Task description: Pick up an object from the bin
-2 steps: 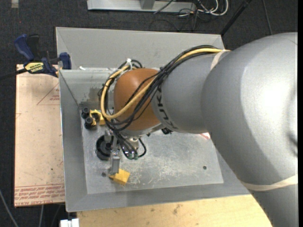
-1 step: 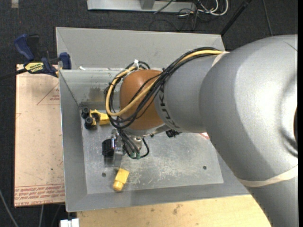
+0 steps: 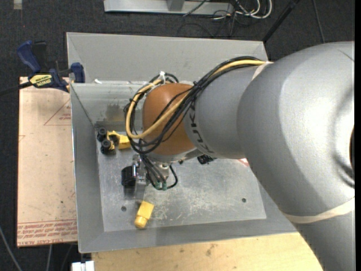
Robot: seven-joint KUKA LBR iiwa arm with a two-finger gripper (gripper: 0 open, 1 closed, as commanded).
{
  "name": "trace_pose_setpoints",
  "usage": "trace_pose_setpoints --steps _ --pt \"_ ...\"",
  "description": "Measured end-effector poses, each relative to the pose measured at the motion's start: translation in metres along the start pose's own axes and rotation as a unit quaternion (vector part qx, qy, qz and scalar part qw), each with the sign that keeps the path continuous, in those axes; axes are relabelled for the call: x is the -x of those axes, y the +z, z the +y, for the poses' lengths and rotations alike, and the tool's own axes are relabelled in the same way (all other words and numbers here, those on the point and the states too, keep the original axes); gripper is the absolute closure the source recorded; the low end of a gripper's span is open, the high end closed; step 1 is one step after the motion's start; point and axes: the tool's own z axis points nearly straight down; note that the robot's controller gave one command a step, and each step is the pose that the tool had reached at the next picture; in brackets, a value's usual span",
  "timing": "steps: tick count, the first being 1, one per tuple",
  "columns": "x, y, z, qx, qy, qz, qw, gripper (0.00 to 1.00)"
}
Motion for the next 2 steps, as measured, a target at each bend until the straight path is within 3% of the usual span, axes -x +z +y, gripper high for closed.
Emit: trace_pose_setpoints --steps 1,2 --pt "0.006 -0.041 0.018 -0.002 -0.001 0.0033 1.0000 1.00" --pt "0.022 -0.073 0.026 0.002 -0.007 -0.0042 1.0000 1.00"
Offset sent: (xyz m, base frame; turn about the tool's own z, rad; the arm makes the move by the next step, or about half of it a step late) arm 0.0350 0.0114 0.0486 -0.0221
